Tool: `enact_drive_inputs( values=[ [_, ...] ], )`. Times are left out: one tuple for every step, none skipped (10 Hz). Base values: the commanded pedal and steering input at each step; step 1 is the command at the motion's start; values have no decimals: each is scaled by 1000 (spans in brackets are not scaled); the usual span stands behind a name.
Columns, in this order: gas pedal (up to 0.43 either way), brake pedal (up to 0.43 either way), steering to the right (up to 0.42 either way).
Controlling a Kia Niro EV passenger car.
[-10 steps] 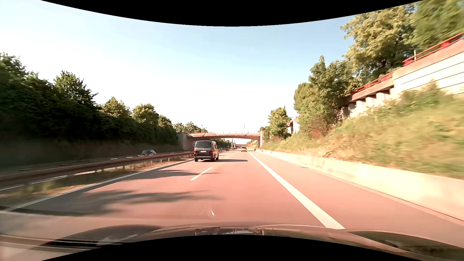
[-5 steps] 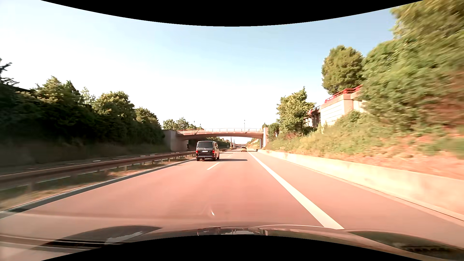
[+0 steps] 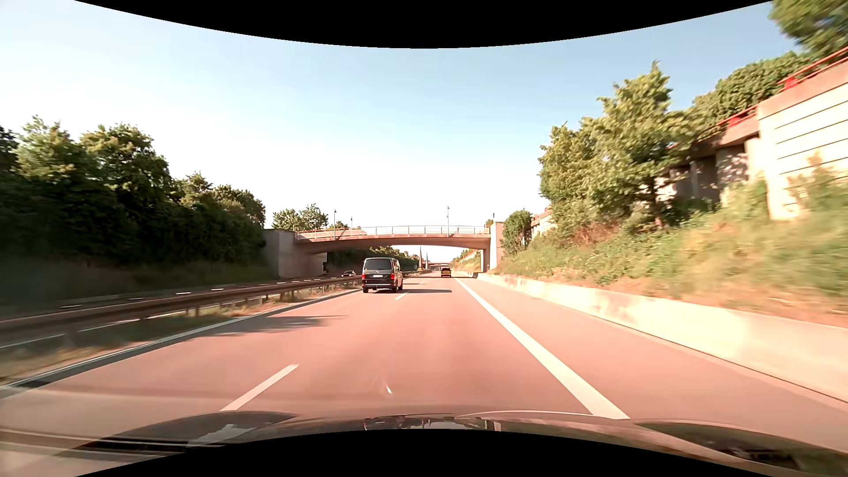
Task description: Follow the waypoints while adhering to traffic rules and regulations
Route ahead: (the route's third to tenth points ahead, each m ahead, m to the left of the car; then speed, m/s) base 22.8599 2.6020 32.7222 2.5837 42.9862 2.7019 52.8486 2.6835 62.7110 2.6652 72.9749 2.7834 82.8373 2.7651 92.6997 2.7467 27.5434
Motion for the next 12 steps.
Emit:
enact_drive_inputs(
  values=[
    [228,6,-1],
    [228,6,-2],
    [228,6,-1],
    [228,6,-2],
    [228,6,-2],
    [228,6,-2],
    [228,6,-2],
    [228,6,-2],
    [228,6,-2],
    [228,6,-2],
    [228,6,-2],
    [228,6,-2]
  ],
)
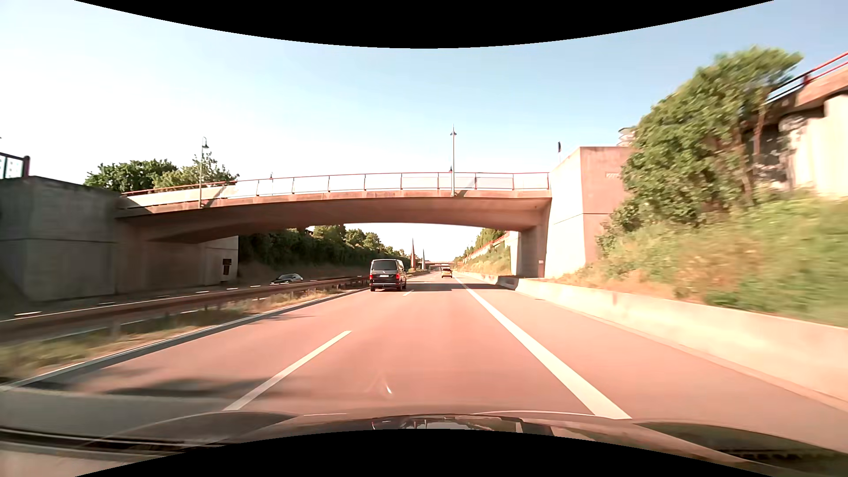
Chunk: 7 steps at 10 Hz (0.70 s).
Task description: Follow the waypoints while adhering to traffic rules and regulations
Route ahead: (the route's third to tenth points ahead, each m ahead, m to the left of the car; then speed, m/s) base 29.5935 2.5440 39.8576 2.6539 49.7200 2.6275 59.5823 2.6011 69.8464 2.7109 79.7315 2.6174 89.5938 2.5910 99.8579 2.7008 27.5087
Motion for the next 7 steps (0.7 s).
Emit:
enact_drive_inputs(
  values=[
    [228,6,-2],
    [240,6,-1],
    [240,6,-2],
    [240,6,-2],
    [240,6,-2],
    [240,6,-2],
    [240,6,-1]
  ],
)
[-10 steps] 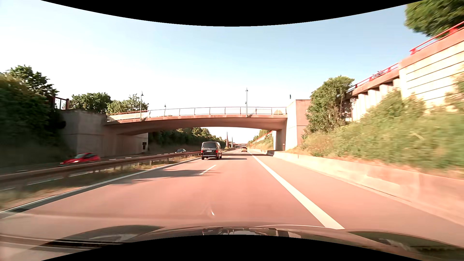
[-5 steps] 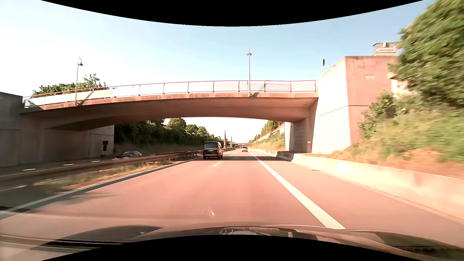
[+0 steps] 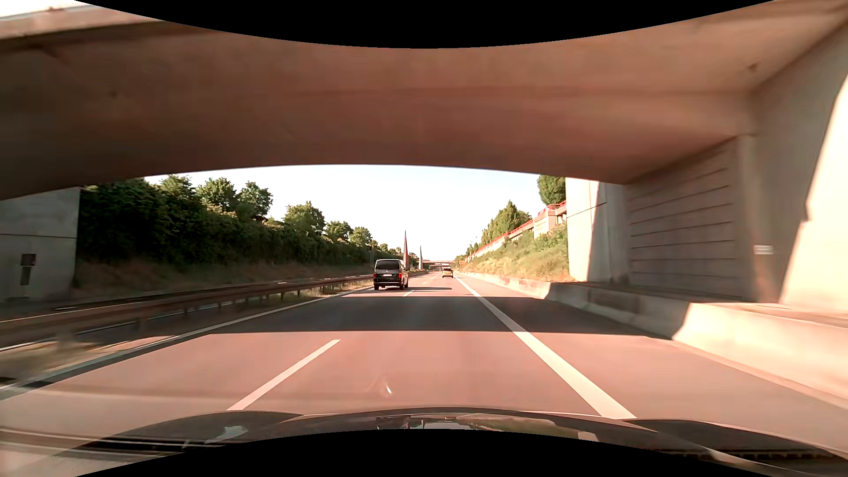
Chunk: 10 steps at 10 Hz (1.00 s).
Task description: Follow the waypoints while adhering to traffic rules and regulations
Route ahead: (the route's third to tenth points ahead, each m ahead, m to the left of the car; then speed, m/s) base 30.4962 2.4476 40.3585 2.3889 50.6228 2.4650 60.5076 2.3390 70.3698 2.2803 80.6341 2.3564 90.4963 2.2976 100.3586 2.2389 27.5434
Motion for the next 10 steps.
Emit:
enact_drive_inputs(
  values=[
    [240,6,-1],
    [240,6,-2],
    [240,6,-2],
    [240,6,-1],
    [240,6,-1],
    [240,6,-1],
    [240,6,-2],
    [240,6,-1],
    [240,6,-1],
    [240,6,0]
  ],
)
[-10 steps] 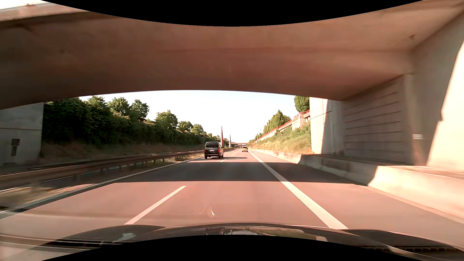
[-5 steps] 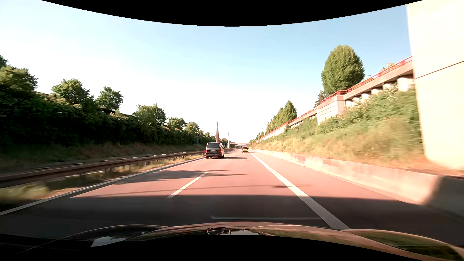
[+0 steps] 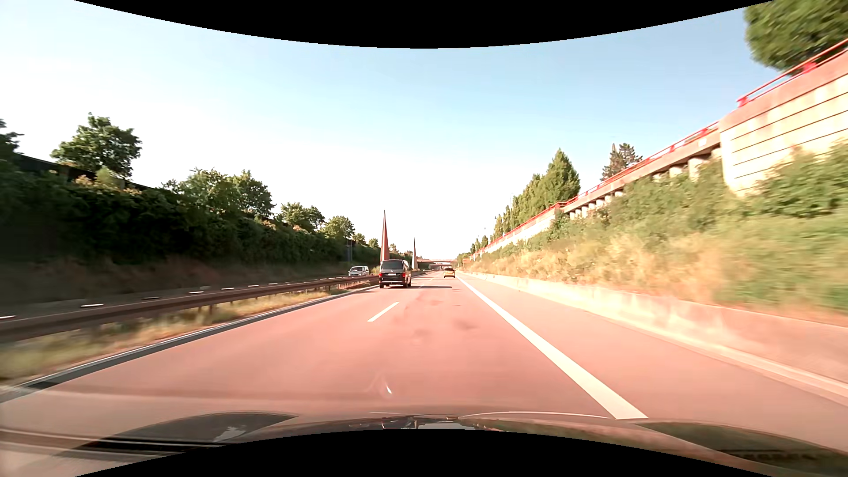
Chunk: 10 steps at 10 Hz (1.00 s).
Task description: Follow the waypoints while adhering to traffic rules and regulations
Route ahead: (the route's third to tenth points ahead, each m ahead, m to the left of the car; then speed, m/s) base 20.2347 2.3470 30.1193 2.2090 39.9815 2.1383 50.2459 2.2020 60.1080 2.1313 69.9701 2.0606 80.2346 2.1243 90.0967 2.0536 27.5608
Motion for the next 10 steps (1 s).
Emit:
enact_drive_inputs(
  values=[
    [240,6,0],
    [240,6,0],
    [240,6,0],
    [240,6,0],
    [240,6,0],
    [240,6,0],
    [240,6,0],
    [228,6,0],
    [220,6,0],
    [209,6,0]
  ],
)
